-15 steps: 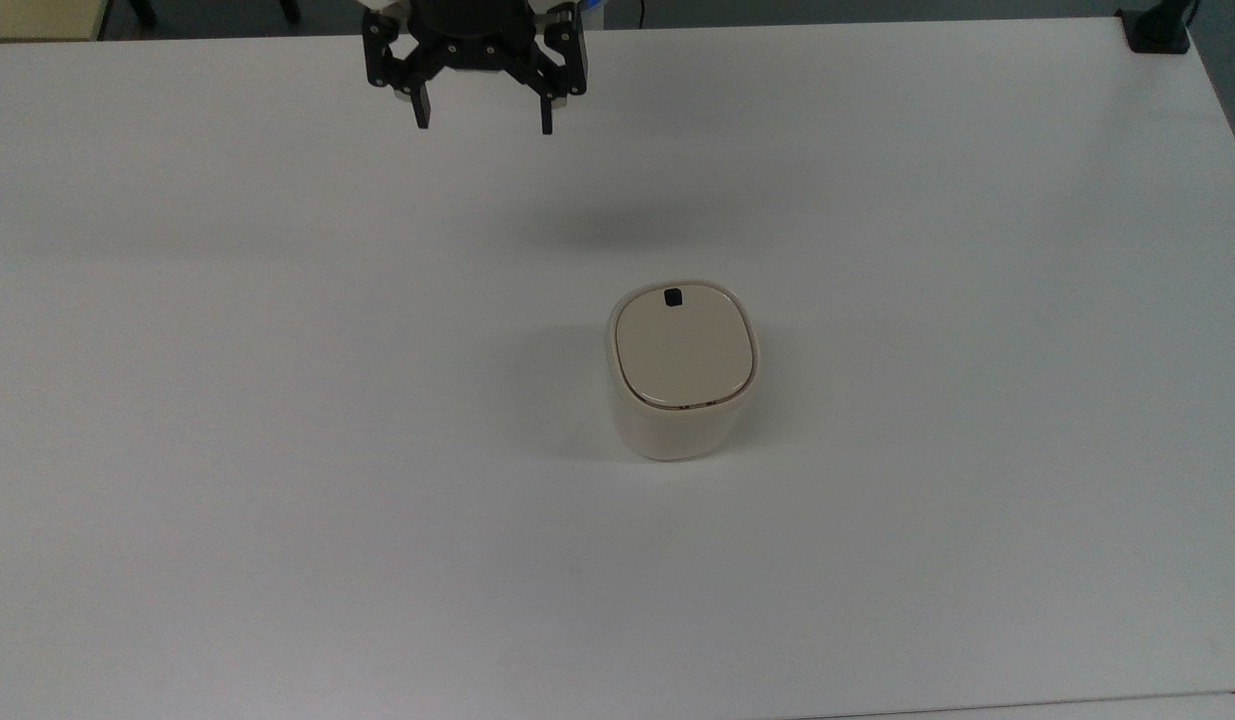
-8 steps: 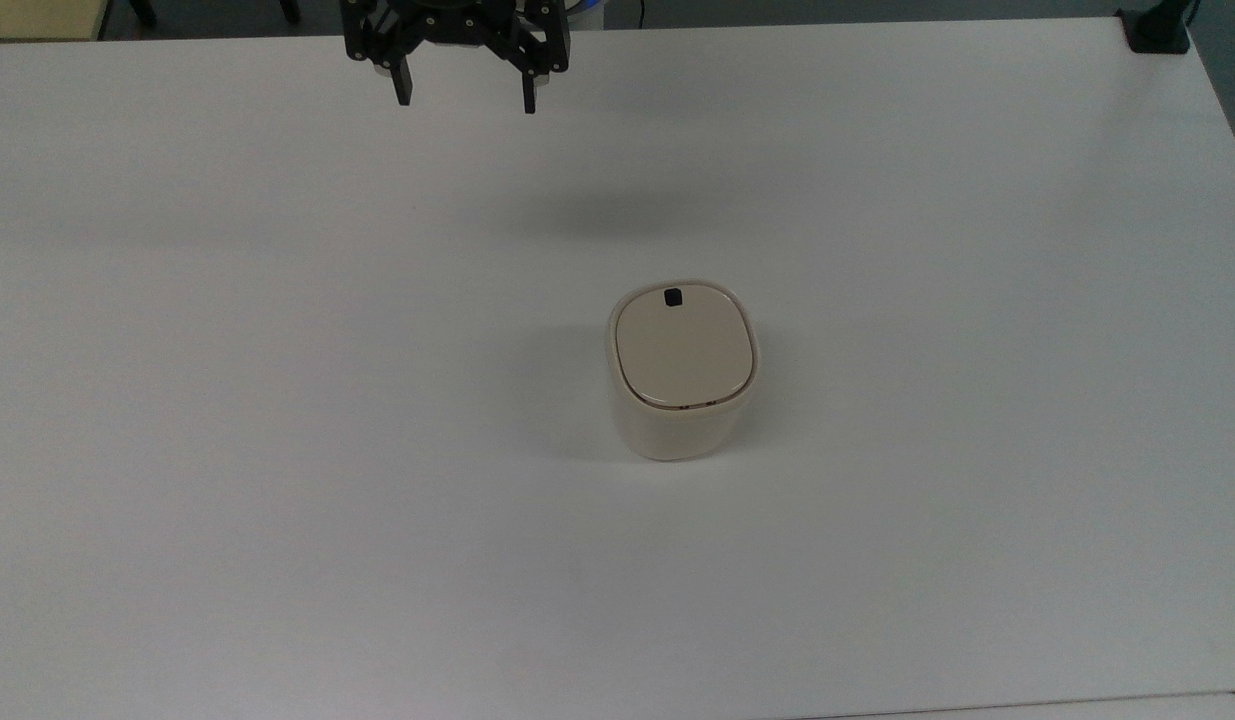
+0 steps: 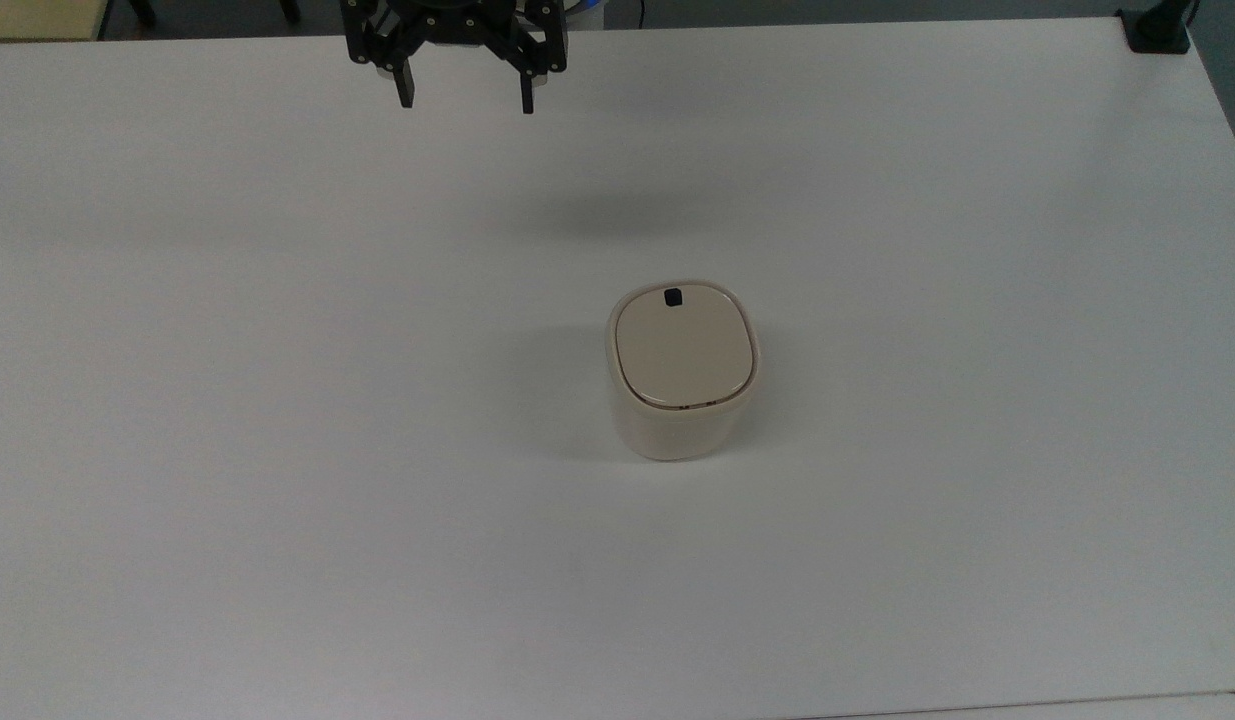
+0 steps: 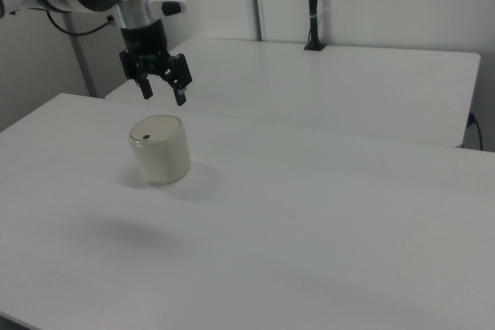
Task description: Open the trash bin
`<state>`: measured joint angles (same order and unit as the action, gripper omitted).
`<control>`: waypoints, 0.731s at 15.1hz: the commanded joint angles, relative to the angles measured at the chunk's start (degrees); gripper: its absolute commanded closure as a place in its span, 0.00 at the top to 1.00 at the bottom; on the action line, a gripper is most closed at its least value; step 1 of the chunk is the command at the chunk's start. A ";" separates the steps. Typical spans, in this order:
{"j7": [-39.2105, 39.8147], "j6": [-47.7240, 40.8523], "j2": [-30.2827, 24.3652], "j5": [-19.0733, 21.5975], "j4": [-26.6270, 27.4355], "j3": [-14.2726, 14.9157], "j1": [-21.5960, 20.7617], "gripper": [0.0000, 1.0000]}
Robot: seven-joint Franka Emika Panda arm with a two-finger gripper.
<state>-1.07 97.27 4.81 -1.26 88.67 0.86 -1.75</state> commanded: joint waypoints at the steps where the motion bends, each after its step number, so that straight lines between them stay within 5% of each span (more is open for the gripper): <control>1: 1.86 -1.56 -0.76 0.21 0.71 0.20 -0.45 0.27; 5: 1.95 -1.38 -0.41 0.12 0.71 0.20 -0.63 0.02; 11: 3.88 -0.86 0.38 0.21 0.71 -0.06 -0.80 0.00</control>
<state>0.98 97.20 5.26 -1.26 88.91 0.71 -1.96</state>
